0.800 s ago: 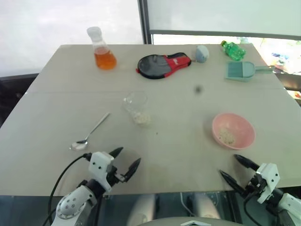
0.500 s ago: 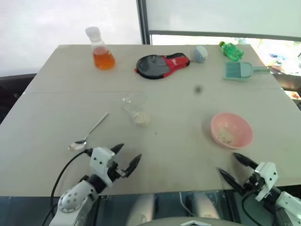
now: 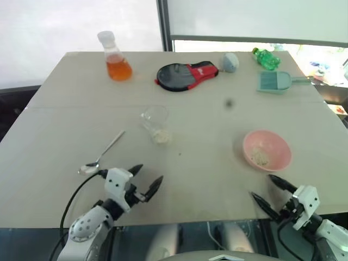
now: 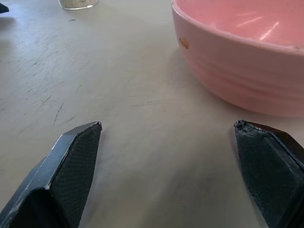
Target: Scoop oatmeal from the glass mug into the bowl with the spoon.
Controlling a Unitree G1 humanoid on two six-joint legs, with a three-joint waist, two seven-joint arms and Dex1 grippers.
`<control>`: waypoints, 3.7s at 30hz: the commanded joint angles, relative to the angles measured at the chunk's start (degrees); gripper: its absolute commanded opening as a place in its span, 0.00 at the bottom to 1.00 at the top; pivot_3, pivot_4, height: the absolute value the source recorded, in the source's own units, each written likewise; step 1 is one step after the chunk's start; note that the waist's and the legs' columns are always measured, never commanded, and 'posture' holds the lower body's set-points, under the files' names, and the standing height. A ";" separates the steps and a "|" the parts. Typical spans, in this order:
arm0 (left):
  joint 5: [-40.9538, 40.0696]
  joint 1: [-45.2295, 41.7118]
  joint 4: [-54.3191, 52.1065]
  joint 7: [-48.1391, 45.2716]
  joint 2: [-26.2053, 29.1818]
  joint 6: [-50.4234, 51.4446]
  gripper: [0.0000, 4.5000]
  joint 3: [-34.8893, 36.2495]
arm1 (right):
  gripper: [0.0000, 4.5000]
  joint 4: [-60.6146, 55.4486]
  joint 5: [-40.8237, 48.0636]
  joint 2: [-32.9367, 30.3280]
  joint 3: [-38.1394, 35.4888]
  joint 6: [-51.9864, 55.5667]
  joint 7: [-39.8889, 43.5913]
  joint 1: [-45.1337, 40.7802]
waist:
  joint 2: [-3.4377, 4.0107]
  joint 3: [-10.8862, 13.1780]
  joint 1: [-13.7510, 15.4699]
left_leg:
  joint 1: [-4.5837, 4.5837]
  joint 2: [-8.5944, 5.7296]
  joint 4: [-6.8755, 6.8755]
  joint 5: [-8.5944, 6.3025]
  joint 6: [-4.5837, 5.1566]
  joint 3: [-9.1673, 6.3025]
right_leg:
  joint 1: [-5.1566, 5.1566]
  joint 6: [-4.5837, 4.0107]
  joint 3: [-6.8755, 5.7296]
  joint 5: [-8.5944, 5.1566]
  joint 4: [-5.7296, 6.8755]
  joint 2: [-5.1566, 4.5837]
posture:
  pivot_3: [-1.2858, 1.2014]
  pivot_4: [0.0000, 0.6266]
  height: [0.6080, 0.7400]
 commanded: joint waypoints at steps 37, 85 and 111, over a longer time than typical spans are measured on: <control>-0.18 -21.44 31.52 -18.30 30.65 21.97 0.98 6.37 | 1.00 -38.02 23.68 -12.22 5.16 42.04 -13.43 -22.26 | 0.29 1.03 -1.01 | -0.26 -0.39 -0.03 0.13 -0.19 -0.26 | -0.54 0.21 -0.44 0.13 0.71 -0.01 | 0.52 0.24 1.00; -10.44 -54.81 3.68 -8.98 10.60 14.90 0.01 -2.46 | 1.00 -7.79 50.22 9.69 2.89 67.31 -50.82 -74.90 | -0.21 1.12 -2.76 | -1.22 -0.43 0.18 0.39 -0.55 -0.15 | -1.50 0.23 -0.24 0.17 1.00 0.16 | 0.52 0.24 1.00; -9.60 -52.25 3.22 -10.73 11.51 12.91 0.21 -0.39 | 0.00 -6.90 50.29 12.49 0.70 66.86 -53.72 -75.89 | -0.14 1.16 -2.80 | -1.18 -0.42 0.24 0.39 -0.53 -0.12 | -1.56 0.23 -0.17 0.17 1.24 0.27 | 0.52 0.24 1.00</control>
